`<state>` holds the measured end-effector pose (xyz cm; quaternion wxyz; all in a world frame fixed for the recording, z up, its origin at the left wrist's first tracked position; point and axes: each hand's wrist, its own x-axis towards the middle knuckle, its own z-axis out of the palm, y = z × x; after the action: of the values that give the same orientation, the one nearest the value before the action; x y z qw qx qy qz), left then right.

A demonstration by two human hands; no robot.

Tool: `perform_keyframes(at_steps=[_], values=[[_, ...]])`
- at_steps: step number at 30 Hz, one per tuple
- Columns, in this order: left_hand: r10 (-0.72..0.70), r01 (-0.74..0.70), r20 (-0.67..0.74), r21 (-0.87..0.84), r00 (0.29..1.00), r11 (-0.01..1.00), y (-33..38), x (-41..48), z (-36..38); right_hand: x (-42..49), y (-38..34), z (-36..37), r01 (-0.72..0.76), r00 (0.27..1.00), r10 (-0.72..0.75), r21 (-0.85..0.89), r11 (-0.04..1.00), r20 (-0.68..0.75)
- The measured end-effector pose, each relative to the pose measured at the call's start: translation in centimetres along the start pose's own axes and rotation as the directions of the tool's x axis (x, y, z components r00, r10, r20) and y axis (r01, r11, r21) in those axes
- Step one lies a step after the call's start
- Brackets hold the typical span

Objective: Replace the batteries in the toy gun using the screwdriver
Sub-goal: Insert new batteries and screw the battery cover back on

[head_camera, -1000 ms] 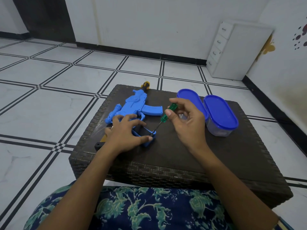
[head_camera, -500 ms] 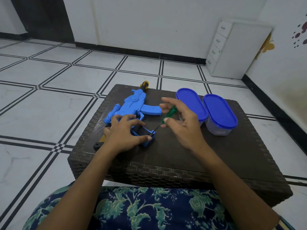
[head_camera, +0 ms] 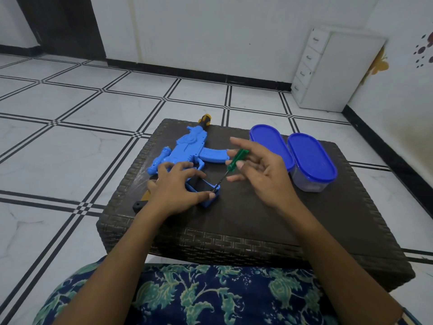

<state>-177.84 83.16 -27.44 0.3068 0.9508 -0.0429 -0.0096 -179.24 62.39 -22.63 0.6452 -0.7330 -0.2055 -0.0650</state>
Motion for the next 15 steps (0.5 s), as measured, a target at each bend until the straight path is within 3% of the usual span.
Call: perform_keyframes(at_steps=[7,15], values=[[-0.018,0.019,-0.02,0.017,1.0,1.0,0.56,-0.35,-0.22,-0.11,-0.3,0.17,0.045,0.991,-0.059,-0.124,0.991,-0.118],[-0.016,0.017,-0.027,0.012,1.0,1.0,0.52,-0.39,-0.2,-0.11,0.3,0.47,0.035,0.999,-0.036,-0.059,0.998,-0.017]])
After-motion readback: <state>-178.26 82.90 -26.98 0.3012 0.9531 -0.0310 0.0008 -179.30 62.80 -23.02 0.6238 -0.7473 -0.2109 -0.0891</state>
